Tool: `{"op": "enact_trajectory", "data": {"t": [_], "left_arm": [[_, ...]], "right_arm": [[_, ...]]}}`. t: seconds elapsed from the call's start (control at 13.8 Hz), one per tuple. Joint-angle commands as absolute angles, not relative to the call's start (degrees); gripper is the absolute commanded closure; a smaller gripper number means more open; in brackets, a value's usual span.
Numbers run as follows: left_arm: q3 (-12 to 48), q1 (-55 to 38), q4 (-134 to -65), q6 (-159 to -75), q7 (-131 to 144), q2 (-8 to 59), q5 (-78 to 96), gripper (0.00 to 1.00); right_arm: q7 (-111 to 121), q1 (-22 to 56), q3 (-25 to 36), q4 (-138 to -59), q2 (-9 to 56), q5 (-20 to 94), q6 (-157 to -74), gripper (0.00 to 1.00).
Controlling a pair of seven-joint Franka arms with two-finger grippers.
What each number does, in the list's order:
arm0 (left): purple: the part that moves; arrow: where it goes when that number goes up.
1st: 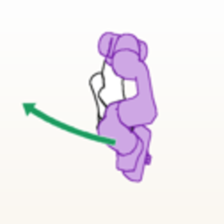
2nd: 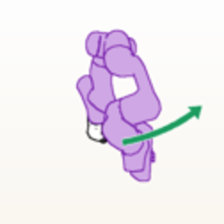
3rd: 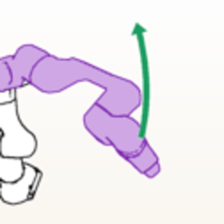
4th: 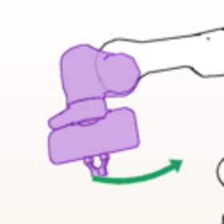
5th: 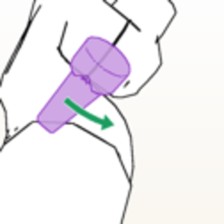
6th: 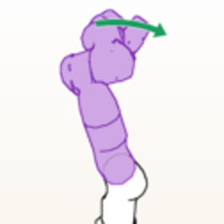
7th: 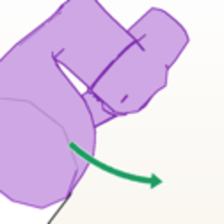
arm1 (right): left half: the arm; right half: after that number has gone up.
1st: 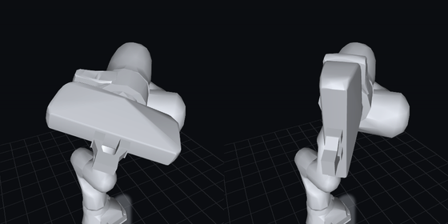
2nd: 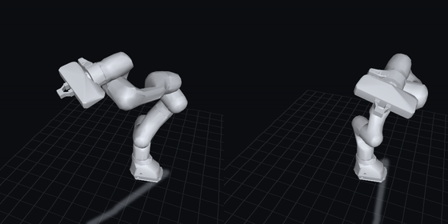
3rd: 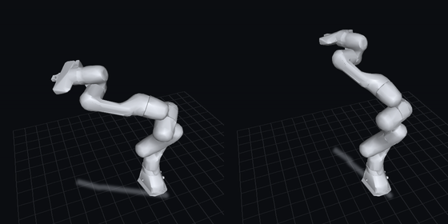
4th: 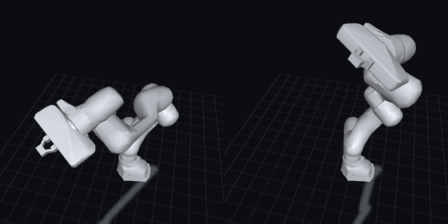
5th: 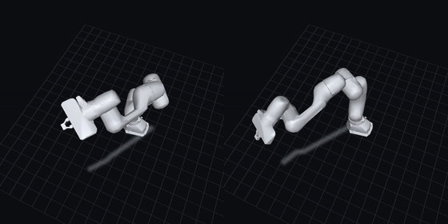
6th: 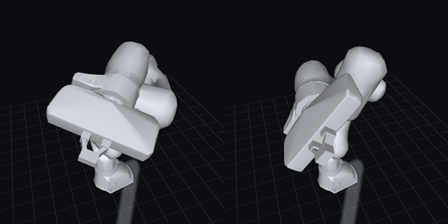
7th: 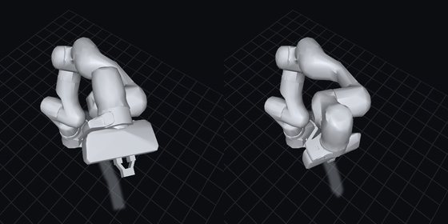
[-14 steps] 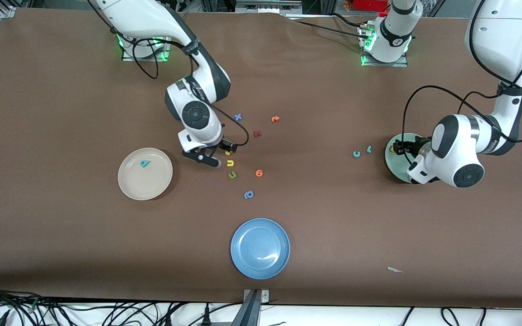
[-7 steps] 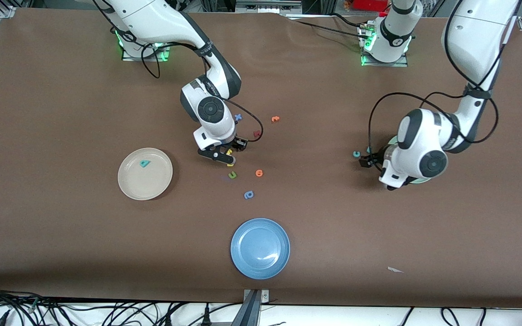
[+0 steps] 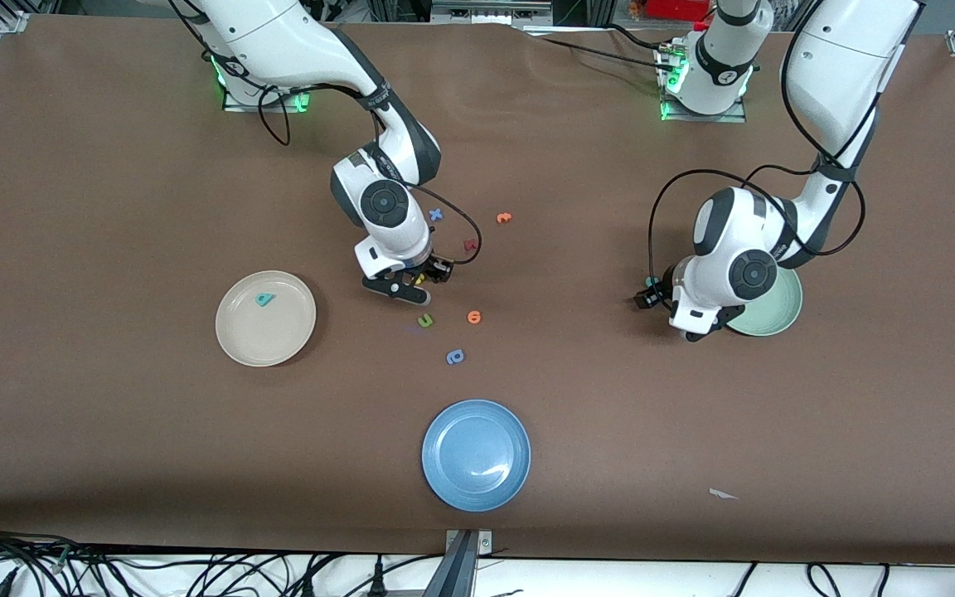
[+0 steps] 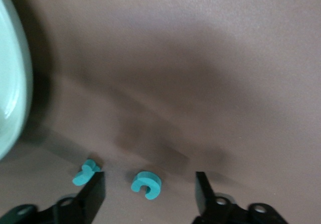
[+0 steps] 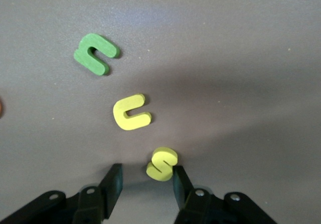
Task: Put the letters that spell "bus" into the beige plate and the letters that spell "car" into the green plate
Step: 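Pinch yellow s with the right gripper while the left gripper pinches cyan c, then place the s on the white plate and the c on the green plate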
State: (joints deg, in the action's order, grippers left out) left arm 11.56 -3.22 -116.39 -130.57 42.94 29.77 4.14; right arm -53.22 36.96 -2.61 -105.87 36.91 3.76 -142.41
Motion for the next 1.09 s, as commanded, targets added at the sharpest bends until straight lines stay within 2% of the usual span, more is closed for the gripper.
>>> {"op": "enact_trajectory", "data": {"t": [0.0,0.29,0.51,0.65,0.8,0.87,1.02], "left_arm": [[11.34,-3.86,-118.73,-132.71,43.59,28.65,4.31,0.33],[11.43,-3.43,-126.63,-140.79,40.88,24.27,4.31,0.32],[11.78,-3.16,-127.09,-140.89,40.61,23.99,4.39,0.32],[11.78,-3.25,-127.09,-140.89,40.69,23.99,4.92,0.34],[11.78,-3.16,-127.09,-140.89,40.78,23.91,5.01,0.55],[11.78,-3.16,-127.09,-140.89,40.78,23.99,5.01,0.65],[11.78,-3.25,-127.09,-140.89,40.96,23.99,5.01,0.77]], "right_arm": [[-53.0,37.0,-1.85,-105.29,38.41,3.16,-144.23,0.52],[-52.73,36.91,-0.97,-105.29,37.88,3.08,-144.05,0.53],[-52.73,37.0,-0.62,-105.12,37.88,2.99,-144.05,0.53],[-52.82,37.09,-0.62,-105.12,37.88,2.9,-144.05,0.58],[-52.82,37.18,-0.7,-105.38,37.88,2.81,-143.97,0.58],[-52.82,37.26,-0.7,-105.38,37.88,2.81,-143.88,0.62],[-52.82,37.27,-0.7,-105.38,37.97,2.81,-143.88,0.78]]}}
